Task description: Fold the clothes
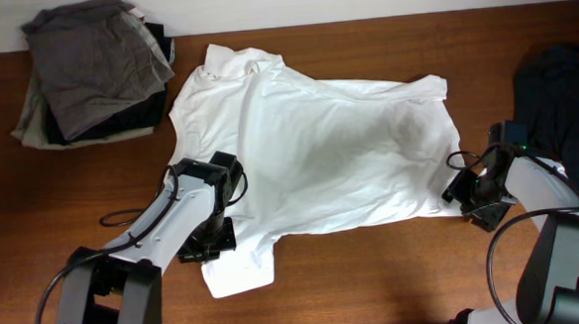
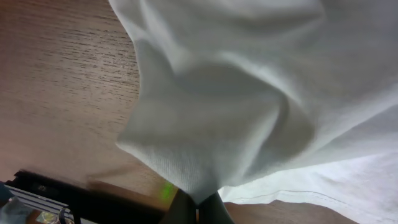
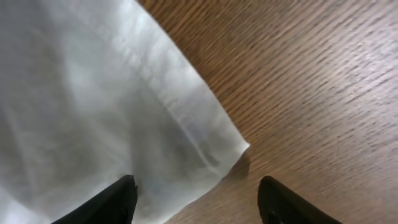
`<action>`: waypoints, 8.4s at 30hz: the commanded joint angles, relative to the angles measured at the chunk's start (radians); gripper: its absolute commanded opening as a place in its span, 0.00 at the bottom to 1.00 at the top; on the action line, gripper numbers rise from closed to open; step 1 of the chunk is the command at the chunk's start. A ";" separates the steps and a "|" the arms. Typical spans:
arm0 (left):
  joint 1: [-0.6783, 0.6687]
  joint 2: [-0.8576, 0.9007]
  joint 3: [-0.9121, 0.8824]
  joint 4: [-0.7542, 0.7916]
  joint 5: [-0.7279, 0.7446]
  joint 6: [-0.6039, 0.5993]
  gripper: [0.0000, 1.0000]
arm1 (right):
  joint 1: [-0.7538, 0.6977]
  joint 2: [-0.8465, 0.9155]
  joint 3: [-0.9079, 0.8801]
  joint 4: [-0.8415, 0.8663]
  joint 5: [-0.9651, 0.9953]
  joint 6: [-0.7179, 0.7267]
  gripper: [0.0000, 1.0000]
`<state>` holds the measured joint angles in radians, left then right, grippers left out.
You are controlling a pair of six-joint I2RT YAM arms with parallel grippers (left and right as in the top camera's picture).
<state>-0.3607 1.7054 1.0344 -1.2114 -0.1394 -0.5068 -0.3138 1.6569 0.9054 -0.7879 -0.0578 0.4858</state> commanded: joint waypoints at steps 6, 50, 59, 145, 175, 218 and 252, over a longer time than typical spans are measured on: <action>0.003 -0.015 0.015 -0.002 -0.014 -0.016 0.01 | -0.002 0.081 -0.006 0.011 0.081 0.025 0.46; 0.004 -0.410 0.016 0.305 -0.035 -0.016 0.00 | -0.002 -0.437 -0.004 -0.187 0.065 0.126 0.12; 0.068 -0.254 0.016 0.468 -0.191 -0.015 0.00 | -0.001 -0.354 -0.004 -0.026 0.042 0.126 0.11; 0.299 0.119 0.064 0.254 -0.098 0.018 0.01 | 0.083 0.056 0.053 -0.088 0.125 0.079 0.04; 0.191 0.122 0.064 0.584 0.262 0.187 0.01 | 0.085 0.000 0.061 0.086 -0.171 -0.086 0.13; 0.246 0.123 0.481 0.536 0.267 0.389 0.47 | 0.085 0.112 0.688 -0.121 -0.104 -0.216 0.94; 0.052 0.625 0.859 0.590 0.261 -0.208 0.54 | 0.084 0.231 0.694 -0.226 -0.141 -0.254 0.99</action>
<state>-0.3183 2.3119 1.8668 -0.6380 0.2218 -0.6308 -0.2276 1.8862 1.5875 -1.0069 -0.2401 0.2520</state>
